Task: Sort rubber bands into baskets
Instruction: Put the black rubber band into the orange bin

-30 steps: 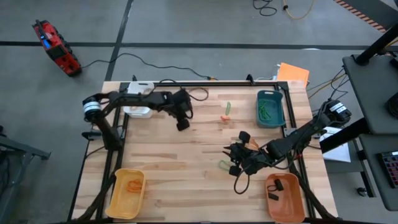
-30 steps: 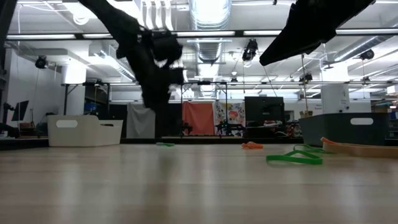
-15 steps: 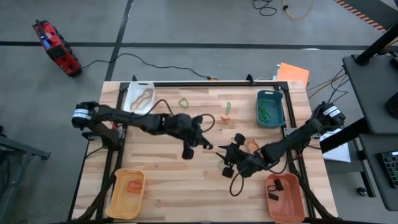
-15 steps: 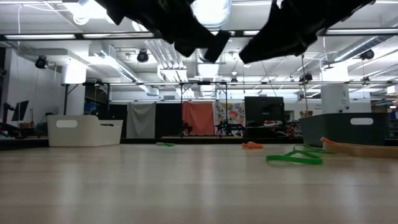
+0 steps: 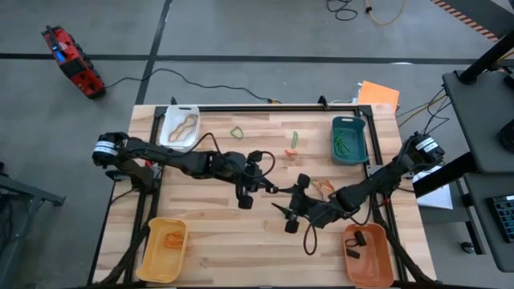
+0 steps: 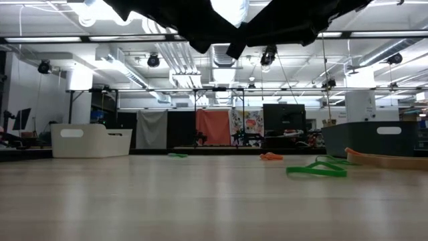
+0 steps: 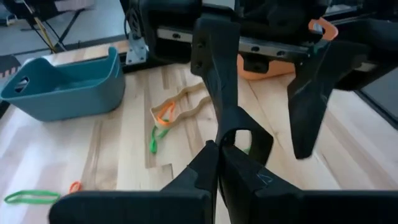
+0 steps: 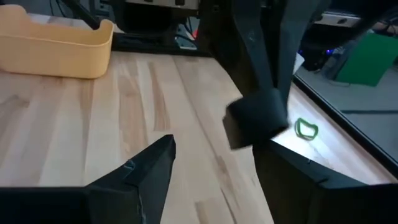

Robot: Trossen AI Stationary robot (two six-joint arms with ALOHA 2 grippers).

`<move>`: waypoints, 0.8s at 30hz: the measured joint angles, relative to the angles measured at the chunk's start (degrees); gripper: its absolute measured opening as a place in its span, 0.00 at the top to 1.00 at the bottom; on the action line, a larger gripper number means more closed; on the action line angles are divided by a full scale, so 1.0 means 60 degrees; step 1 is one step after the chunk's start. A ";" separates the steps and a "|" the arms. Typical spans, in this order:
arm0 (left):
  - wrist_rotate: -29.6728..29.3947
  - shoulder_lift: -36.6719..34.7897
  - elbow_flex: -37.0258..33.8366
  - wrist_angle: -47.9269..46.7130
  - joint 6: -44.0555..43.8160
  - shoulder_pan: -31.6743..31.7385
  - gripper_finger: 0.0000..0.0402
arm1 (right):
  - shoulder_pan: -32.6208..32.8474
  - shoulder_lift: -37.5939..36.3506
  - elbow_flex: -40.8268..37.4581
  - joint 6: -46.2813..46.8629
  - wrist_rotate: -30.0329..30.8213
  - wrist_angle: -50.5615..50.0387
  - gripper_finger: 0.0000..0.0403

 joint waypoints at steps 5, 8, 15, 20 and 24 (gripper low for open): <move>0.0000 0.0004 0.0000 0.0543 -0.0049 -0.0018 1.00 | -0.0060 0.0000 0.0000 -0.0531 -0.0001 0.0530 0.48; 0.0000 0.0004 0.0000 0.0593 -0.0047 -0.0022 1.00 | -0.0081 0.0000 0.0000 -0.0873 0.0003 0.0859 0.49; 0.0007 0.0004 0.0000 0.0598 -0.0103 -0.0022 1.00 | -0.0082 0.0000 0.0000 -0.0998 0.0082 0.0978 0.66; 0.0026 0.0004 0.0000 0.0568 -0.0120 -0.0029 1.00 | -0.0213 0.0003 0.0000 -0.0927 0.0098 0.0989 0.91; 0.0029 0.0004 0.0000 0.0560 -0.0124 -0.0051 1.00 | -0.0303 0.0002 0.0000 -0.0854 0.0098 0.0980 0.97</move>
